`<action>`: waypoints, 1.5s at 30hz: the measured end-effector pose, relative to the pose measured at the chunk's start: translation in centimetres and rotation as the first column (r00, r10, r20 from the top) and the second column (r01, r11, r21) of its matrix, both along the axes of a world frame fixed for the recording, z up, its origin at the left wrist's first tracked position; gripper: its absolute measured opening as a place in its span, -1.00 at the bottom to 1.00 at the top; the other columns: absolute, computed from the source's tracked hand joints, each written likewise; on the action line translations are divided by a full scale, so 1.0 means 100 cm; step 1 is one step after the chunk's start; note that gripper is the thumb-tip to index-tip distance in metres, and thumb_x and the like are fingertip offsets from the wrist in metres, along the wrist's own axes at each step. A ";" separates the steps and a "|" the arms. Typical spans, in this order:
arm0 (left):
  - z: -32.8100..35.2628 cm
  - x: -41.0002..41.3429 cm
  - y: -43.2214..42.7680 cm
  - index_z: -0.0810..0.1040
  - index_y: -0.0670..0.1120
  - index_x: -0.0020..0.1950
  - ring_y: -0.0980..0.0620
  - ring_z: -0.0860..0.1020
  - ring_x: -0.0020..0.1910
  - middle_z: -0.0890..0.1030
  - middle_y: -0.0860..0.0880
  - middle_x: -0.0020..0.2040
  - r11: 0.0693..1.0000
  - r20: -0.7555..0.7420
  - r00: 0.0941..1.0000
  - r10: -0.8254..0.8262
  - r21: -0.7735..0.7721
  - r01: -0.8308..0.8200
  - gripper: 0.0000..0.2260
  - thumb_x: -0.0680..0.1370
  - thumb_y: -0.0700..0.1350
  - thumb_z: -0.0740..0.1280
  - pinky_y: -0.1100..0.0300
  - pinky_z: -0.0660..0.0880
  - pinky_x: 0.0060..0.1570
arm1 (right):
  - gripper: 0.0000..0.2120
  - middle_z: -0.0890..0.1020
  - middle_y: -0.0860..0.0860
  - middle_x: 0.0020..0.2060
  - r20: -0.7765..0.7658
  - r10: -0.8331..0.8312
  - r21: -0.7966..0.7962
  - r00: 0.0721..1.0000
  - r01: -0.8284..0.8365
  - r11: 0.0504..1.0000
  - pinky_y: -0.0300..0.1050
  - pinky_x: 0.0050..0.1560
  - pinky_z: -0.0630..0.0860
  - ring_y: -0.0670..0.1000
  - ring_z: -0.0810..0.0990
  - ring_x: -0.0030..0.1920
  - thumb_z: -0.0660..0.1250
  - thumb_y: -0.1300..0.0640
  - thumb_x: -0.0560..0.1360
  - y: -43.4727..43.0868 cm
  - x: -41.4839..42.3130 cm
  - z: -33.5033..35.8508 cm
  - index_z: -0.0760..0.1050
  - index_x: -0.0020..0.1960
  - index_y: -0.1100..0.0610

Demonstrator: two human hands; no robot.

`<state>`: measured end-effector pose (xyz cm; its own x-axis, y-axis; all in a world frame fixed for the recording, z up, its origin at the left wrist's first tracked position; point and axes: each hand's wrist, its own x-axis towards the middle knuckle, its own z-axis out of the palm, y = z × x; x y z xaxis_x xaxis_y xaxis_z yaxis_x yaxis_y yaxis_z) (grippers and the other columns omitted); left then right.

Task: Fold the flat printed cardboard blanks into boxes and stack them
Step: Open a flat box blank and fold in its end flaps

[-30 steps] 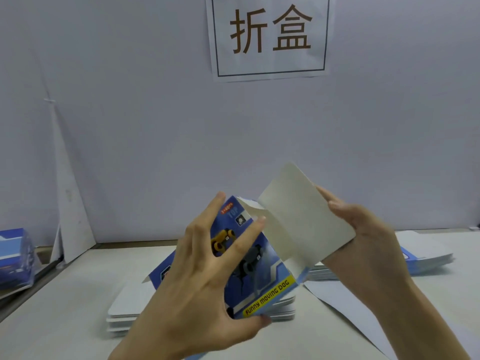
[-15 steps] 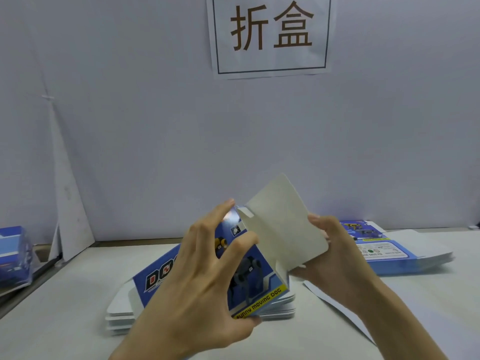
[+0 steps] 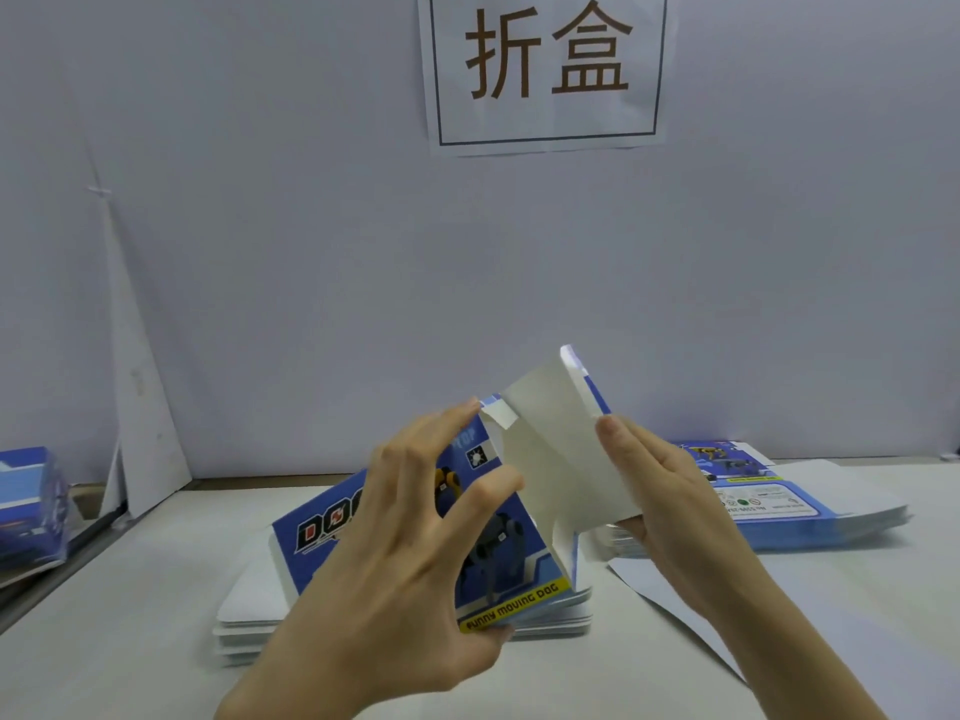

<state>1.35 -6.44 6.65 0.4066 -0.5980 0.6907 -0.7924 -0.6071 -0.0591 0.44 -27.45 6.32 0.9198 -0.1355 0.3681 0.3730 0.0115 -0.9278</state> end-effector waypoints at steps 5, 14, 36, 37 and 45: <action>0.003 0.003 0.009 0.37 0.06 0.27 -0.13 0.44 0.28 0.18 -0.11 0.43 0.999 0.012 1.000 0.028 -0.047 -0.027 -0.29 0.18 0.29 0.37 0.20 0.44 -0.01 | -0.81 0.70 -0.15 -0.15 0.165 -0.063 -0.022 0.984 0.067 0.997 -0.36 -0.24 0.48 -0.16 0.60 -0.18 0.32 0.05 0.53 0.006 -0.001 0.001 0.65 0.01 -0.18; 0.002 0.002 0.006 0.31 0.10 0.34 -0.13 0.40 0.35 0.09 -0.08 0.48 0.993 0.020 1.000 -0.020 -0.114 0.022 -0.25 0.22 0.29 0.41 0.07 0.59 -0.01 | -0.57 0.48 -0.33 0.27 0.284 0.086 -0.396 0.955 0.035 0.918 -0.34 0.17 0.47 -0.23 0.43 0.31 0.16 -0.03 0.55 0.037 -0.013 -0.002 0.30 0.35 -0.41; 0.018 0.001 0.014 0.45 0.29 0.28 0.09 0.56 0.14 0.50 0.19 0.23 0.624 -0.252 0.832 -0.495 -0.769 0.138 -0.49 0.35 0.29 0.39 0.24 0.55 -0.04 | -0.81 0.64 -0.07 -0.25 0.476 -0.010 -0.021 0.880 0.022 1.000 -0.32 -0.26 0.52 -0.13 0.58 -0.27 0.23 -0.01 0.45 0.022 -0.018 0.011 0.58 -0.01 -0.11; 0.016 0.001 0.012 0.51 0.26 0.22 0.03 0.61 0.09 0.56 0.14 0.18 0.565 -0.287 0.735 -0.614 -0.811 0.154 -0.59 0.38 0.18 0.40 0.16 0.58 -0.08 | -0.81 0.63 -0.06 -0.26 0.458 0.024 -0.020 0.889 -0.017 1.000 -0.32 -0.29 0.52 -0.12 0.59 -0.27 0.23 -0.01 0.45 0.022 -0.019 0.010 0.58 -0.01 -0.10; 0.013 0.002 0.000 0.47 -0.10 -0.01 0.07 0.66 -0.33 0.69 0.04 -0.21 0.247 -0.202 0.574 -0.794 -0.969 0.001 -0.81 0.41 -0.16 0.19 0.28 0.55 -0.44 | -0.67 0.54 -0.06 0.25 0.533 0.083 -0.175 0.842 0.014 0.984 -0.05 0.11 0.55 0.03 0.56 0.20 0.13 0.05 0.55 0.030 -0.021 0.001 0.34 0.29 -0.14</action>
